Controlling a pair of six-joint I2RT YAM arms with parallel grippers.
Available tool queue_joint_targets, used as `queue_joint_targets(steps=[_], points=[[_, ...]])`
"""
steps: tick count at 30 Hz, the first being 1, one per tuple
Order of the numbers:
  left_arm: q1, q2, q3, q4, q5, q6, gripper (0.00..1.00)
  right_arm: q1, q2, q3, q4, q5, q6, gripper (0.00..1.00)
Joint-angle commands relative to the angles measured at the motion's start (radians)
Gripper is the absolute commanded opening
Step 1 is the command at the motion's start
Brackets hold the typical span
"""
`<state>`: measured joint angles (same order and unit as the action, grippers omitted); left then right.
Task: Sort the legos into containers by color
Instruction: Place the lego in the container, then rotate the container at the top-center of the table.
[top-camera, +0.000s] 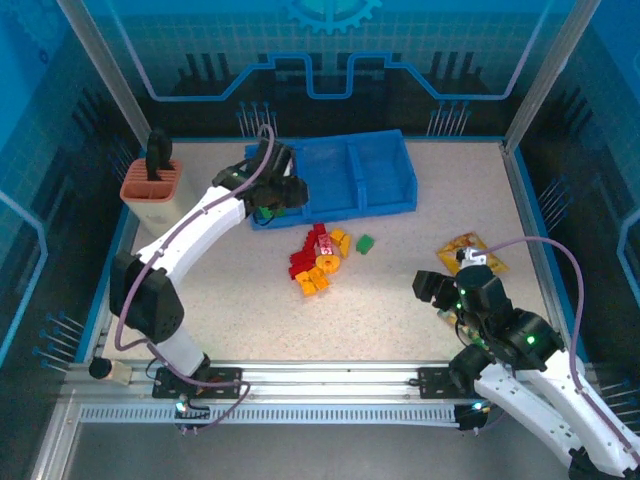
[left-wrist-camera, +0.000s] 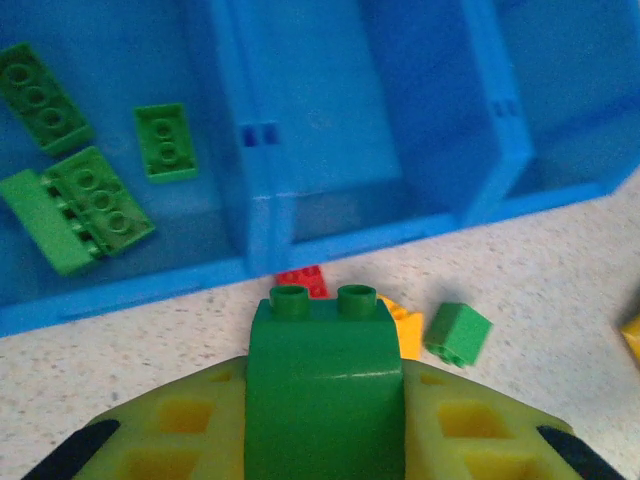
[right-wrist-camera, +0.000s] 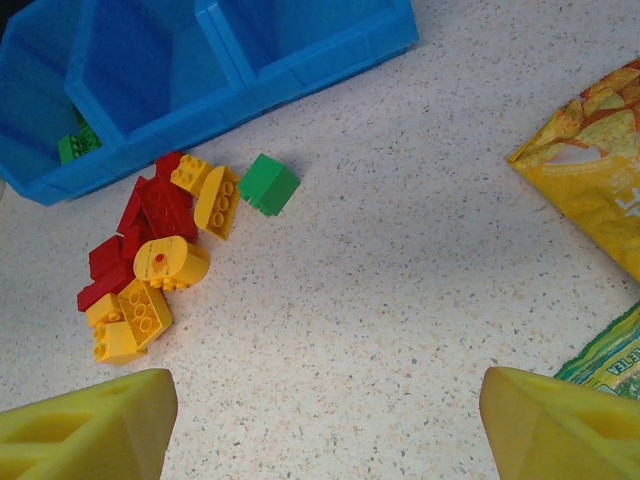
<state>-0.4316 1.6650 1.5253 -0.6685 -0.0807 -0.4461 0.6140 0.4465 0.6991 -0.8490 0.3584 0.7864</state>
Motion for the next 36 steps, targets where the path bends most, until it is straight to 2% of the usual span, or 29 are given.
queue_joint_targets(steps=[1,4,6,14,17,19,22,32,36], points=[[0.093,0.052,-0.016,-0.007,0.043,-0.023,0.29,-0.011,-0.028,-0.002,-0.019,-0.006,0.022,0.8],[0.172,0.119,-0.011,0.015,0.114,-0.056,0.29,-0.012,-0.048,-0.008,-0.035,-0.003,0.028,0.8],[0.198,0.157,0.002,0.018,0.115,-0.066,0.29,-0.01,-0.062,-0.009,-0.051,0.003,0.031,0.8],[0.212,0.304,0.128,-0.049,0.043,-0.03,0.33,-0.011,-0.111,-0.013,-0.094,0.019,0.039,0.8],[0.212,0.331,0.156,-0.072,0.013,-0.013,0.43,-0.011,-0.11,-0.015,-0.093,0.014,0.04,0.8],[0.212,0.335,0.155,-0.075,0.0,-0.005,0.57,-0.011,-0.109,-0.017,-0.089,0.013,0.042,0.8],[0.212,0.335,0.148,-0.074,-0.018,0.007,0.66,-0.012,-0.104,-0.022,-0.079,0.008,0.042,0.8],[0.266,0.338,0.149,-0.085,-0.029,0.04,0.68,-0.012,-0.083,-0.026,-0.068,-0.002,0.035,0.8],[0.273,0.312,0.155,-0.098,0.008,0.046,0.68,-0.01,-0.048,-0.035,-0.048,-0.019,0.024,0.8]])
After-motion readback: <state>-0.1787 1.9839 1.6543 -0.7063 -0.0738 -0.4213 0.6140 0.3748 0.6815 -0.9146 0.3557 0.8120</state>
